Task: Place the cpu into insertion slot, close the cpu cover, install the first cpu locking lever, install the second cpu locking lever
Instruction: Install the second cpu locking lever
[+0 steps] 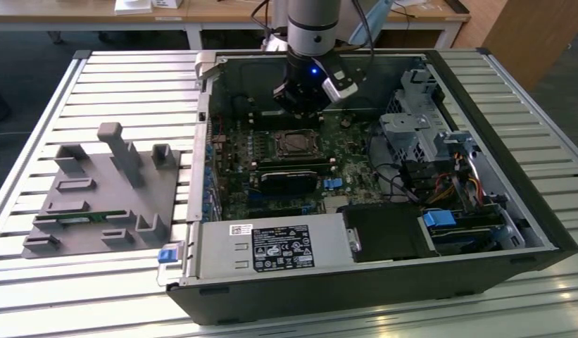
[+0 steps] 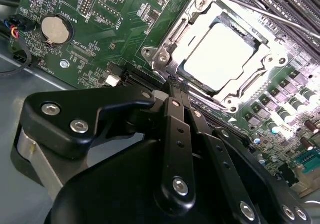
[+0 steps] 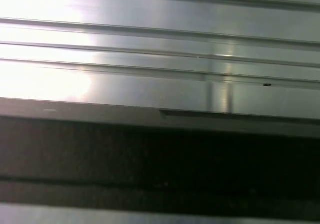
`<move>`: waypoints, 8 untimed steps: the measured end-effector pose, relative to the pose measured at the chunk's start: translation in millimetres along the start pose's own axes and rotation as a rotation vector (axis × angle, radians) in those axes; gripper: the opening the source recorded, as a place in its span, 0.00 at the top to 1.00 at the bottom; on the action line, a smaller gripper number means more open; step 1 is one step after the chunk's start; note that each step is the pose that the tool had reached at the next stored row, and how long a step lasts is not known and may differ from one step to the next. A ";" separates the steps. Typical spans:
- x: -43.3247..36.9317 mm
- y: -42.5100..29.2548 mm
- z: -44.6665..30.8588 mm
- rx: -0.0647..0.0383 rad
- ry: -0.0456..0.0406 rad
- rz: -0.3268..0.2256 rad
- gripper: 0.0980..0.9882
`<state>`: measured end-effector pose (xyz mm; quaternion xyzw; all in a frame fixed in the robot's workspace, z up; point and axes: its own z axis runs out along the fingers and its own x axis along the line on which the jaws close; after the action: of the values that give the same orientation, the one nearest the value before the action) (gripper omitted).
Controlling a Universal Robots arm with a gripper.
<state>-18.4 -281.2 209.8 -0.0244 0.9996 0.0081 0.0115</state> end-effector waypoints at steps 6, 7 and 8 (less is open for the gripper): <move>0.0 -1.3 0.0 0.000 0.0000 0.000 0.99; 0.0 -1.6 -0.1 0.000 0.0001 0.000 0.99; 0.0 -1.8 0.0 0.000 0.0000 0.000 0.99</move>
<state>-18.3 -283.1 209.8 -0.0244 0.9996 0.0081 0.0114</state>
